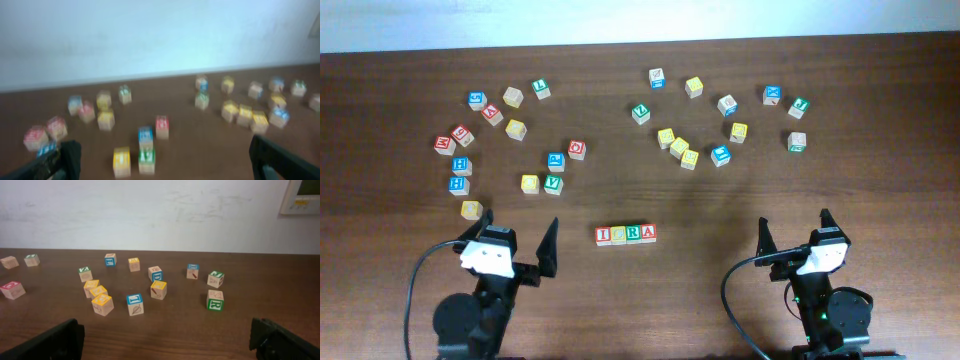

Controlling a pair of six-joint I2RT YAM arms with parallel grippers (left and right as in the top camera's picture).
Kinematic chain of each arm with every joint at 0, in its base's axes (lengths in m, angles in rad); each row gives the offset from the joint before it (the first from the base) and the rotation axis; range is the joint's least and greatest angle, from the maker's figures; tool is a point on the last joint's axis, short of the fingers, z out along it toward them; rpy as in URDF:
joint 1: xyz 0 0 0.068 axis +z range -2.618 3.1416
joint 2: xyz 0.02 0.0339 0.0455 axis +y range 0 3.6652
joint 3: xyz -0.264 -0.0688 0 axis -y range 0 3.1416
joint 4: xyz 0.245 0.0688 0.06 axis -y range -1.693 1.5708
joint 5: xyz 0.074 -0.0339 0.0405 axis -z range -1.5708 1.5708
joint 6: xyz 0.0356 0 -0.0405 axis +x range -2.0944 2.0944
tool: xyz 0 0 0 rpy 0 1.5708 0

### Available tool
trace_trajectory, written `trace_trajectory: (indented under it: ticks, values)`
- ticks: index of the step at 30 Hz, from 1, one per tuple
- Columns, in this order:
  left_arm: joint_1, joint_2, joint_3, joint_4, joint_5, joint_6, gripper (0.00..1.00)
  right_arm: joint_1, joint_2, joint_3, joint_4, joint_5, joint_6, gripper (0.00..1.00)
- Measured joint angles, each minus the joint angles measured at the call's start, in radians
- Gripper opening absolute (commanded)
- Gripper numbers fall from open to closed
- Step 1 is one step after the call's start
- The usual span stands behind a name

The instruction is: Spell out ICRA

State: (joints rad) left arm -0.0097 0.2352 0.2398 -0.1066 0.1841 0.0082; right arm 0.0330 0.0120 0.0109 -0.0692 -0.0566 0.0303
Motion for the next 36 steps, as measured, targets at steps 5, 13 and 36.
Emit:
trace_trajectory:
  ticks: [5,13,36]
  values:
    - [0.042,-0.097,-0.198,0.209,0.002,-0.001,0.99,0.000,0.000,0.000,0.000,0.000,0.000,0.98]
    - [0.098,-0.224,-0.228,0.038,-0.085,-0.026,0.99,0.000,-0.001,0.000,-0.001,0.003,0.000,0.98]
    - [0.048,-0.224,-0.228,0.030,-0.254,-0.035,0.99,0.000,-0.001,0.000,-0.001,0.003,0.000,0.98]
